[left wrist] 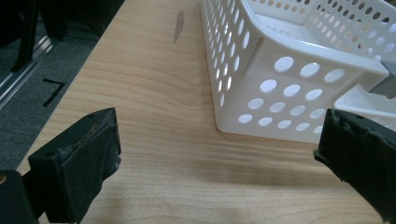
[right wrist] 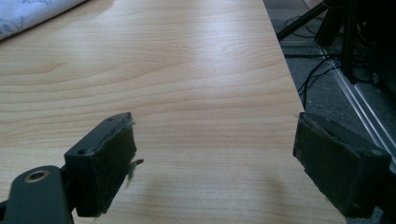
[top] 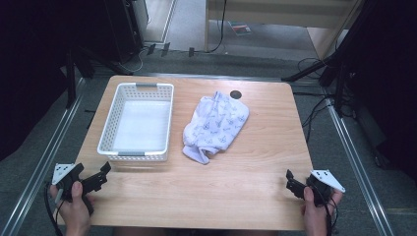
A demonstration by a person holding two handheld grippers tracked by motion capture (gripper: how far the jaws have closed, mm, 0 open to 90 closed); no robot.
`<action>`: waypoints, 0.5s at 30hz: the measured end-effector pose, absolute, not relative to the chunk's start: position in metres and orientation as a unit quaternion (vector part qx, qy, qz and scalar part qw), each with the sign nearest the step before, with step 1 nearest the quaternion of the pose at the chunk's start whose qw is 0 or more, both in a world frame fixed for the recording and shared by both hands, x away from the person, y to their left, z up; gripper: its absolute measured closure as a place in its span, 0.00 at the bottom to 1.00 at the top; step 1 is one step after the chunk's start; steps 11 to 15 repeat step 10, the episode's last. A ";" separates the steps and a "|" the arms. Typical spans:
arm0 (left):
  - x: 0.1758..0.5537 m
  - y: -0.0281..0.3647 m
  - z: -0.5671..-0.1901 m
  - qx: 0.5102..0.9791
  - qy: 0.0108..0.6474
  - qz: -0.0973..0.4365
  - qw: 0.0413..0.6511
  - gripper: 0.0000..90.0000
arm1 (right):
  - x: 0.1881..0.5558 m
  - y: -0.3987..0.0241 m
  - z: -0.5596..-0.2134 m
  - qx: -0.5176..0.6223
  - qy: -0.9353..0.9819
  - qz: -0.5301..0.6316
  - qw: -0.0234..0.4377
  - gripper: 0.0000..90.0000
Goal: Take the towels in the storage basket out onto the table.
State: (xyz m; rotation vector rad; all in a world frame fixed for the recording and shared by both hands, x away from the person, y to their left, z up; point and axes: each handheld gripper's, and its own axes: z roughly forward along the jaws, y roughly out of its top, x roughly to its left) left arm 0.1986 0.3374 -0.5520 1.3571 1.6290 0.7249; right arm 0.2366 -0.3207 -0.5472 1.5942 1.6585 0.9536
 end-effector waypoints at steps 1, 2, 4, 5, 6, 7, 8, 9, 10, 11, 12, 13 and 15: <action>0.199 0.337 -0.552 0.548 0.654 0.291 0.433 0.00 | 0.237 -0.321 -0.547 0.607 0.631 0.363 0.320 0.15; 0.199 0.336 -0.552 0.548 0.654 0.293 0.431 0.00 | 0.237 -0.320 -0.547 0.607 0.631 0.361 0.321 0.15; 0.199 0.336 -0.552 0.547 0.654 0.295 0.430 0.00 | 0.237 -0.320 -0.547 0.607 0.631 0.361 0.321 0.15; 0.200 0.336 -0.553 0.547 0.654 0.295 0.431 0.00 | 0.237 -0.320 -0.547 0.606 0.632 0.360 0.321 0.15; 0.200 0.335 -0.553 0.548 0.655 0.295 0.429 0.00 | 0.237 -0.320 -0.547 0.606 0.632 0.361 0.320 0.15; 0.200 0.335 -0.553 0.548 0.655 0.296 0.429 0.00 | 0.237 -0.320 -0.547 0.606 0.633 0.360 0.319 0.15; 0.200 0.335 -0.553 0.549 0.654 0.297 0.427 0.00 | 0.237 -0.320 -0.547 0.606 0.634 0.360 0.318 0.15; 0.200 0.335 -0.553 0.549 0.655 0.296 0.427 0.00 | 0.238 -0.320 -0.547 0.606 0.635 0.359 0.316 0.15; 0.200 0.335 -0.553 0.547 0.656 0.297 0.427 0.00 | 0.238 -0.320 -0.548 0.606 0.637 0.358 0.315 0.15; 0.200 0.335 -0.553 0.547 0.656 0.297 0.427 0.00 | 0.238 -0.320 -0.548 0.606 0.637 0.358 0.315 0.15; 0.200 0.335 -0.553 0.547 0.656 0.297 0.427 0.00 | 0.238 -0.320 -0.548 0.606 0.637 0.358 0.315 0.15; 0.200 0.335 -0.553 0.547 0.656 0.297 0.427 0.00 | 0.238 -0.320 -0.548 0.606 0.637 0.358 0.315 0.15; 0.200 0.335 -0.553 0.547 0.656 0.297 0.427 0.00 | 0.238 -0.320 -0.548 0.606 0.637 0.358 0.315 0.15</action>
